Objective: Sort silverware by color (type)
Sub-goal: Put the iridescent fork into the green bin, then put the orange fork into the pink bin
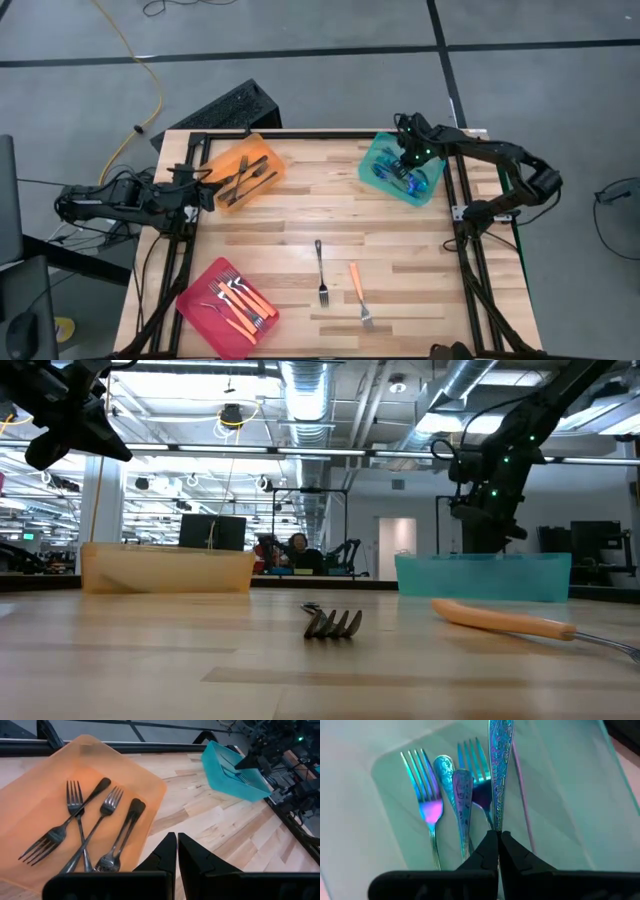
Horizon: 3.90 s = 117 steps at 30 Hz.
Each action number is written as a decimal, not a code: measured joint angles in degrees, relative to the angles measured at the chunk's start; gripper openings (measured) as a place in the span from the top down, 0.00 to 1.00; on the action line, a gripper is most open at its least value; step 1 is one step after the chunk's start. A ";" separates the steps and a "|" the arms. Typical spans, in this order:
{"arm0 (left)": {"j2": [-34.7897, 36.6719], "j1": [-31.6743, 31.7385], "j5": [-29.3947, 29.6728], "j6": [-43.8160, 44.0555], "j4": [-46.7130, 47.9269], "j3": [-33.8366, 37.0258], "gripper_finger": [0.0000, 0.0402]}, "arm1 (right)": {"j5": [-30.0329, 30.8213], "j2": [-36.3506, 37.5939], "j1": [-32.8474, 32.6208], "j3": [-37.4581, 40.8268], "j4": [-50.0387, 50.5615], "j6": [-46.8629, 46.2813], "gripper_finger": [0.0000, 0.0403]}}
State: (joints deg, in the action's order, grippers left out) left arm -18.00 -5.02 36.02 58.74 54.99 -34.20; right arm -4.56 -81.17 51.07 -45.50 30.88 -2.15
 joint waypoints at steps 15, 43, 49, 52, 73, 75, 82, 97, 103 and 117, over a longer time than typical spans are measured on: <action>0.01 -0.01 0.85 -0.02 0.02 0.00 1.00 | -0.13 -0.04 0.78 2.67 -3.65 0.52 0.94; 0.00 -0.01 0.84 -0.48 0.04 0.00 1.00 | 1.84 -4.66 0.65 2.67 -4.58 -2.32 0.87; 0.00 0.00 0.82 -0.48 0.04 0.00 1.00 | 1.81 -4.66 0.65 2.65 -4.60 -2.34 0.80; 0.01 0.00 0.82 -0.47 0.04 0.00 1.00 | 1.73 -4.66 0.65 2.65 -4.60 -2.36 0.75; 0.01 -0.01 0.82 -1.05 0.03 0.00 1.00 | 0.92 -4.66 -1.69 -12.67 8.20 -0.97 0.64; 0.01 -0.01 0.82 -1.07 0.02 0.00 1.00 | 0.05 -4.66 -2.34 -16.43 12.22 -0.41 0.64; 0.00 -0.01 0.84 -2.23 0.02 0.00 1.00 | -0.10 -4.65 -8.40 -28.68 23.20 -3.57 0.64; 0.00 -0.01 0.75 -2.25 0.03 0.00 1.00 | 5.36 -4.63 -40.74 -33.02 30.08 -38.35 0.65; 0.00 -0.02 1.82 -2.10 0.06 0.00 1.00 | 13.04 -4.84 -55.41 -33.02 29.79 -56.10 0.65; 0.02 0.00 2.39 -3.78 0.19 0.00 1.00 | 15.30 -18.57 -75.54 -33.02 13.91 -74.78 0.60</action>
State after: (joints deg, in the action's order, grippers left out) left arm -17.98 -5.02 38.41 54.96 55.18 -34.20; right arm 10.74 -99.73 -24.47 -78.52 44.80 -76.94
